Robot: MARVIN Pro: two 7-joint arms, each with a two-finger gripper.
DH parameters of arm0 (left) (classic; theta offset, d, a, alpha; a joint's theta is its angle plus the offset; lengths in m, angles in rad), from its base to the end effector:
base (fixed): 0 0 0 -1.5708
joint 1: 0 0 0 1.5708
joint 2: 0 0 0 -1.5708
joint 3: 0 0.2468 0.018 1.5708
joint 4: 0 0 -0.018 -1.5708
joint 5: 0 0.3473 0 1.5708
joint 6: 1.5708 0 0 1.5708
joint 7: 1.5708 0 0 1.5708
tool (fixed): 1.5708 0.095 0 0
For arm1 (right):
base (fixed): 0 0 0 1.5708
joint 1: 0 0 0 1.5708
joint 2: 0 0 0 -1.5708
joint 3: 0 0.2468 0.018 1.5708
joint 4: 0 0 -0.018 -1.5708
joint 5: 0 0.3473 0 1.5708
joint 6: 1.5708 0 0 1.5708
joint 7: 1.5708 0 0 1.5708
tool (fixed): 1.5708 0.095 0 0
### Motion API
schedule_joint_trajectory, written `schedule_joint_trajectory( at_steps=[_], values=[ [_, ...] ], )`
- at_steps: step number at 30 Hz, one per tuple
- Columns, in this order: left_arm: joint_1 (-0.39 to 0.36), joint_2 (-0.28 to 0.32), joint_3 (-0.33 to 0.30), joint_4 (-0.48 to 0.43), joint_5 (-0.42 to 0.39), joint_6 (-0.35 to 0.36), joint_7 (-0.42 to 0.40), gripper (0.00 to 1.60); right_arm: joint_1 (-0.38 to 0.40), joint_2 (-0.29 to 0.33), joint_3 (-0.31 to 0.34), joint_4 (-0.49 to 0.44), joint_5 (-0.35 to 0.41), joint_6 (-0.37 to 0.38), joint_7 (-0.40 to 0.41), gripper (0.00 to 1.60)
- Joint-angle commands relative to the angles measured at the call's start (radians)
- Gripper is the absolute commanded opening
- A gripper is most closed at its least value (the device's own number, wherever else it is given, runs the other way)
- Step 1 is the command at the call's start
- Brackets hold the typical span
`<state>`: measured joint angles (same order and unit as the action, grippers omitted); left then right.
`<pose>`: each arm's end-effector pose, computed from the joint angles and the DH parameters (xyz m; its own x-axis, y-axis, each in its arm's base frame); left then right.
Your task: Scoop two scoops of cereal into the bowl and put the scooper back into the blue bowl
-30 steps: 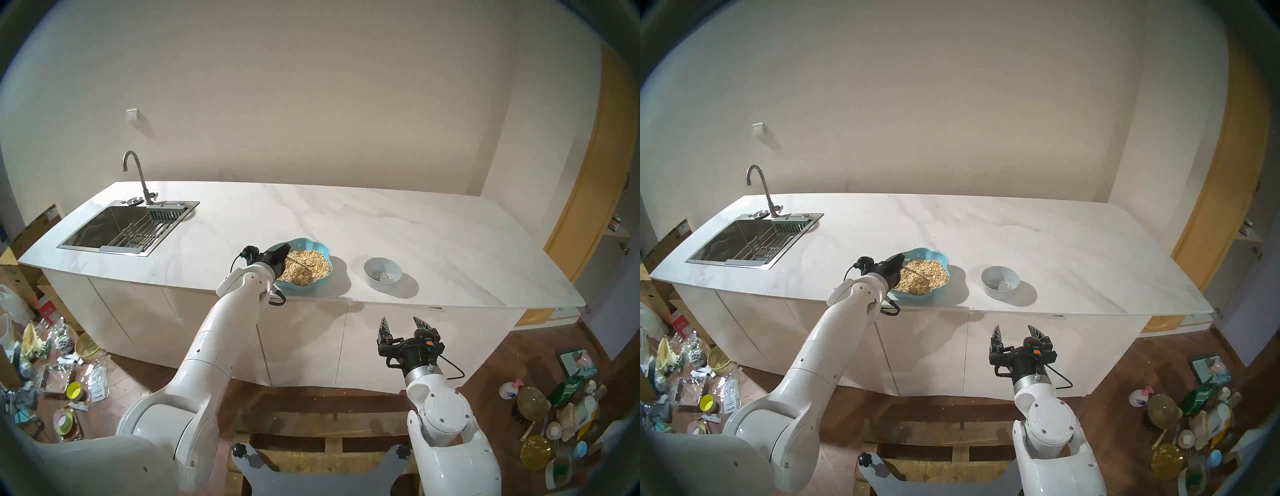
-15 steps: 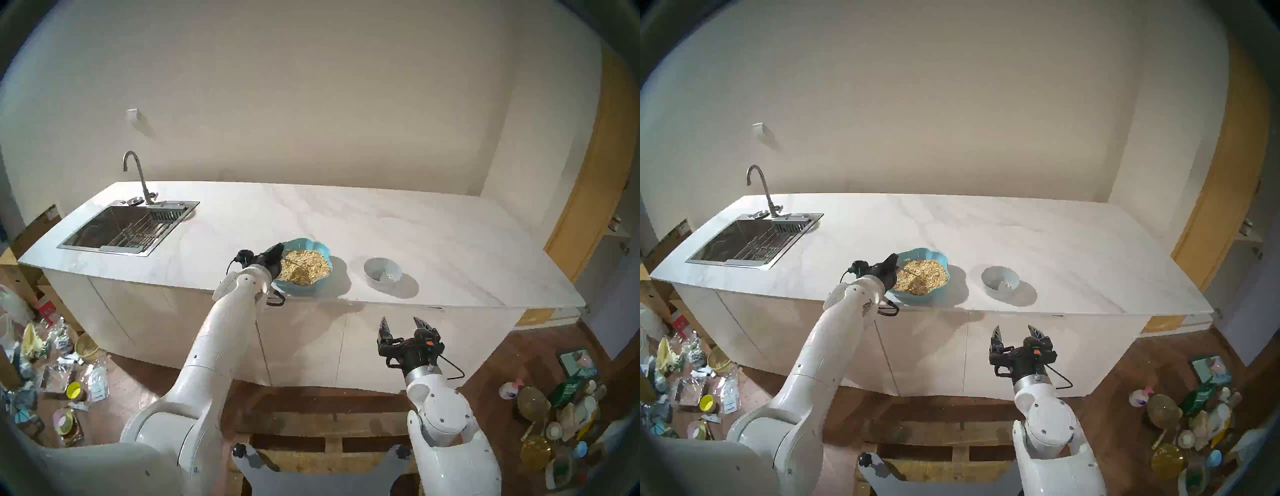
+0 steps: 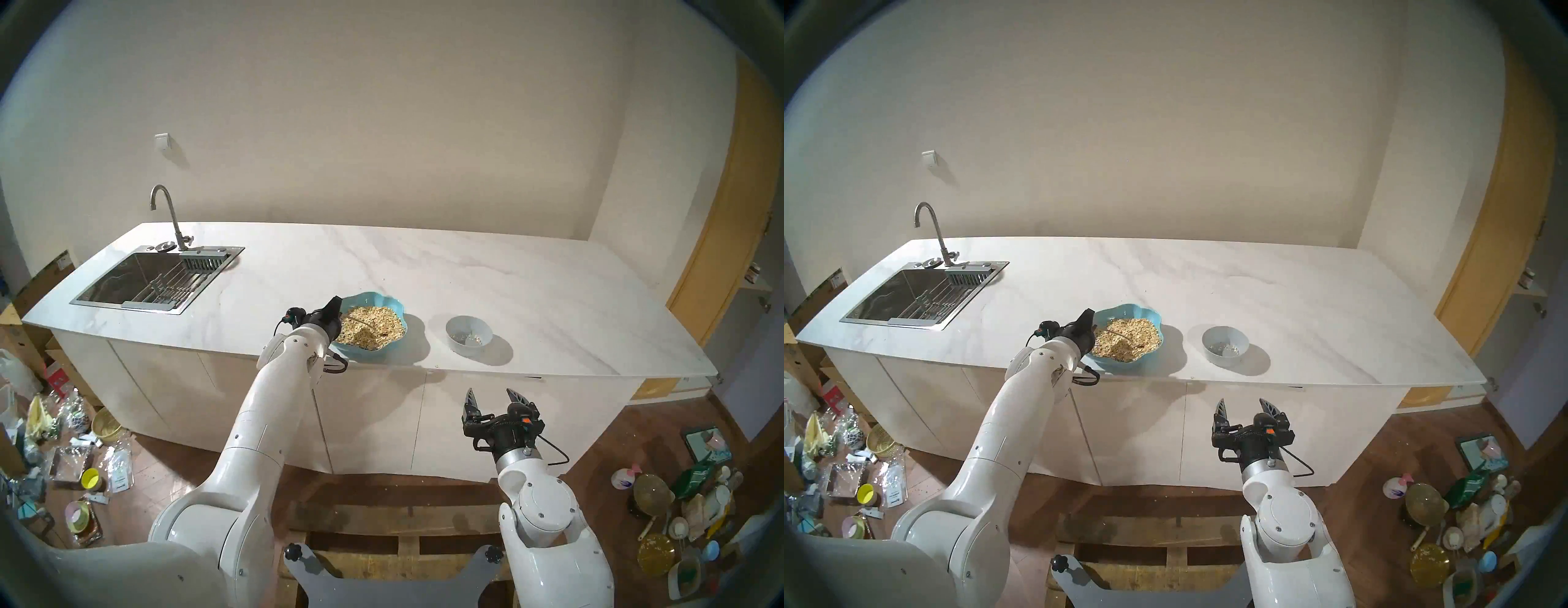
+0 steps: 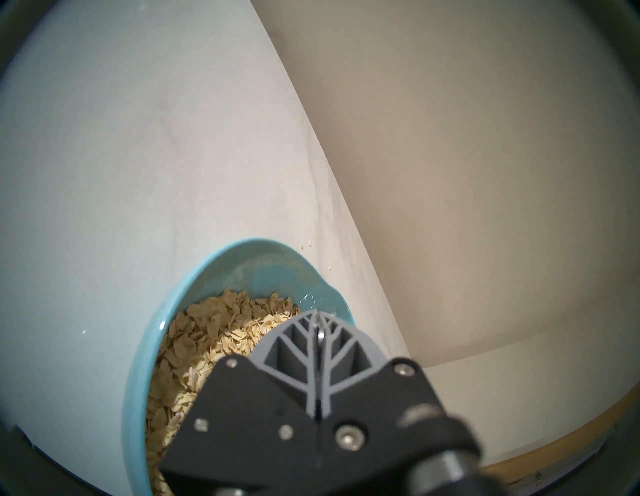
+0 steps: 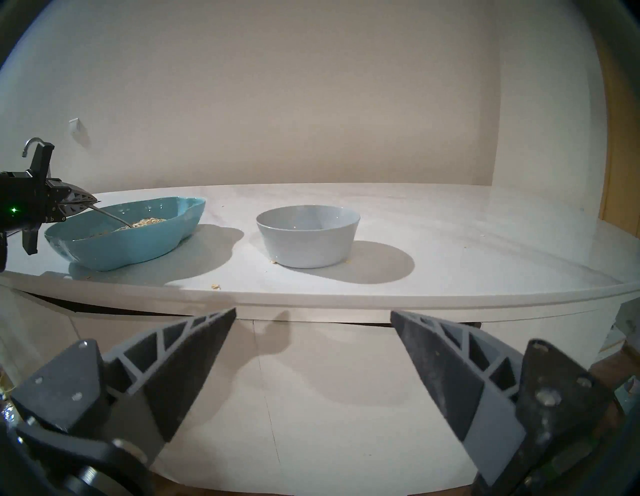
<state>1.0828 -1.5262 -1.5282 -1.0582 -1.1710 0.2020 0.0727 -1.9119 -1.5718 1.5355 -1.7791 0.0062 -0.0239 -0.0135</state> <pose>0.5704 -0.0094 -0.2534 0.2252 0.8749 0.4288 0.0873 -0.4565 0.8854 0.3705 0.0149 -0.3127 0.1090 -0.0153 0.9939 0.0187 -0.9997 -0.0174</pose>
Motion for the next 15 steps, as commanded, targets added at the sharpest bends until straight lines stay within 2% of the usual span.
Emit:
schedule_joint_trajectory(
  at_steps=[1, 15],
  values=[
    [-0.039, 0.01, 0.013, -0.025, 0.002, 0.015, -0.041, 0.0, 0.005, -0.001, 0.0, -0.024, 0.0, -0.003, 0.0, 1.6],
    [-0.084, 0.027, 0.041, -0.041, 0.006, 0.034, -0.025, 0.0, 0.006, -0.001, 0.0, -0.024, 0.0, -0.004, 0.0, 1.6]
  ],
)
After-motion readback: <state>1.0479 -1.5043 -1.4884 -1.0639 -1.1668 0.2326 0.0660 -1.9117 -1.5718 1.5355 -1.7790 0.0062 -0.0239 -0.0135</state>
